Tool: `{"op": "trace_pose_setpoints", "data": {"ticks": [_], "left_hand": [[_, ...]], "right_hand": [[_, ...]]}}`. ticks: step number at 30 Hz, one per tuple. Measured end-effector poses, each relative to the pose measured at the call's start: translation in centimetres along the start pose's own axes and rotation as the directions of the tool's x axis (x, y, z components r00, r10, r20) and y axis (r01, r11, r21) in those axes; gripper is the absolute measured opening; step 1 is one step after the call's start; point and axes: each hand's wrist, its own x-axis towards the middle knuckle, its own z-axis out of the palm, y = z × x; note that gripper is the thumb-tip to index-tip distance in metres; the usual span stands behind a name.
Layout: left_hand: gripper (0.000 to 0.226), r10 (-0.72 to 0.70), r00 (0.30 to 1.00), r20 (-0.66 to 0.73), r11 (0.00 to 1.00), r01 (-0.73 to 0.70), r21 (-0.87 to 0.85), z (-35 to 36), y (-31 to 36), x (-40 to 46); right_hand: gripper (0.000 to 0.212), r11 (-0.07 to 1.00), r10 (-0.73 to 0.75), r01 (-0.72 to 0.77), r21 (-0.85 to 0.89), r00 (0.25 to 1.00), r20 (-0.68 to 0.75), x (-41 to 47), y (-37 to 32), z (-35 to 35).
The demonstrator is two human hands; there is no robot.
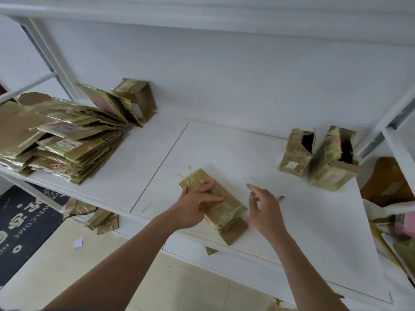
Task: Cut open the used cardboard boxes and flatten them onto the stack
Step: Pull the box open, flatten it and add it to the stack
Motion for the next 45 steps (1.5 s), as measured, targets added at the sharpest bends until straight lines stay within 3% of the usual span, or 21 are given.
{"op": "trace_pose_setpoints", "data": {"ticks": [1, 3, 4, 6, 8, 9, 14, 18, 22, 25, 30, 35, 38, 40, 43, 45], "left_hand": [[0.064, -0.021, 0.998, -0.057, 1.000, 0.023, 0.021, 0.2, -0.1, 0.1], [0.056, -0.164, 0.967, -0.194, 0.980, 0.182, 0.076, 0.1, -0.6, 0.0], [0.065, -0.287, 0.927, -0.240, 0.954, 0.300, 0.022, -0.2, -0.8, -0.1], [0.079, -0.510, 0.830, -0.226, 0.847, 0.439, -0.299, -1.3, -1.2, -0.6], [0.077, -0.582, 0.803, -0.129, 0.689, 0.403, -0.602, -2.1, -1.7, -1.2], [0.075, -0.587, 0.806, -0.080, 0.628, 0.391, -0.673, -2.4, -1.9, -1.4], [0.085, -0.633, 0.774, 0.010, 0.456, 0.383, -0.803, -2.7, -2.7, -1.9], [0.083, -0.653, 0.756, -0.057, 0.474, 0.349, -0.808, -2.5, -3.2, -1.8], [0.081, -0.631, 0.774, -0.046, 0.472, 0.336, -0.815, -2.4, -4.0, -1.8], [0.081, -0.610, 0.792, -0.025, 0.441, 0.313, -0.841, -2.4, -4.4, -2.0], [0.078, -0.599, 0.800, -0.035, 0.449, 0.299, -0.842, -2.3, -4.7, -2.1], [0.079, -0.588, 0.808, -0.035, 0.441, 0.284, -0.852, -2.2, -5.0, -2.0], [0.079, -0.585, 0.810, -0.029, 0.441, 0.289, -0.850, -2.1, -5.1, -2.1], [0.080, -0.579, 0.814, -0.034, 0.467, 0.297, -0.833, -2.1, -5.0, -2.2], [0.080, -0.578, 0.815, -0.033, 0.485, 0.310, -0.818, -2.3, -4.9, -2.0], [0.080, -0.587, 0.809, -0.026, 0.476, 0.320, -0.819, -2.4, -5.0, -1.9]], "right_hand": [[0.037, 0.985, -0.026, 0.011, 0.171, 0.996, 0.087, 0.2, -1.6, 0.5], [0.040, 0.965, -0.058, -0.005, 0.262, 0.971, 0.233, 0.2, -3.5, 1.8], [0.042, 0.970, -0.069, 0.007, 0.245, 0.966, 0.248, 0.1, -4.0, 2.5], [0.044, 0.967, -0.054, -0.012, 0.256, 0.968, 0.247, -0.2, -4.8, 3.7], [0.046, 0.966, -0.042, -0.023, 0.259, 0.969, 0.242, -0.5, -5.8, 4.9], [0.047, 0.972, -0.038, -0.018, 0.235, 0.972, 0.233, -0.6, -6.3, 5.4], [0.039, 0.996, -0.032, 0.013, 0.088, 0.975, 0.222, 0.0, -7.3, 6.9], [0.032, 0.999, -0.019, 0.025, -0.024, 0.976, 0.217, 1.3, -7.9, 6.9], [0.057, 0.984, -0.006, 0.048, -0.172, 0.972, 0.236, 1.6, -9.2, 7.6], [0.059, 0.972, 0.009, 0.051, -0.231, 0.967, 0.254, 2.3, -10.1, 7.8], [0.050, 0.990, 0.045, 0.002, -0.144, 0.945, 0.323, 3.1, -10.1, 7.3], [0.024, 0.981, 0.120, -0.171, 0.095, 0.910, 0.398, 4.3, -9.0, 5.5], [0.024, 0.922, 0.219, -0.336, 0.190, 0.860, 0.461, 4.3, -7.3, 4.3], [0.020, 0.876, 0.281, -0.411, 0.253, 0.861, 0.424, 3.6, -6.4, 4.4], [0.024, 0.992, 0.121, -0.125, 0.033, 0.989, 0.090, 2.9, -6.2, 5.5], [0.018, 0.994, -0.065, 0.067, -0.089, 0.998, 0.025, 2.4, -6.7, 6.2]]}}
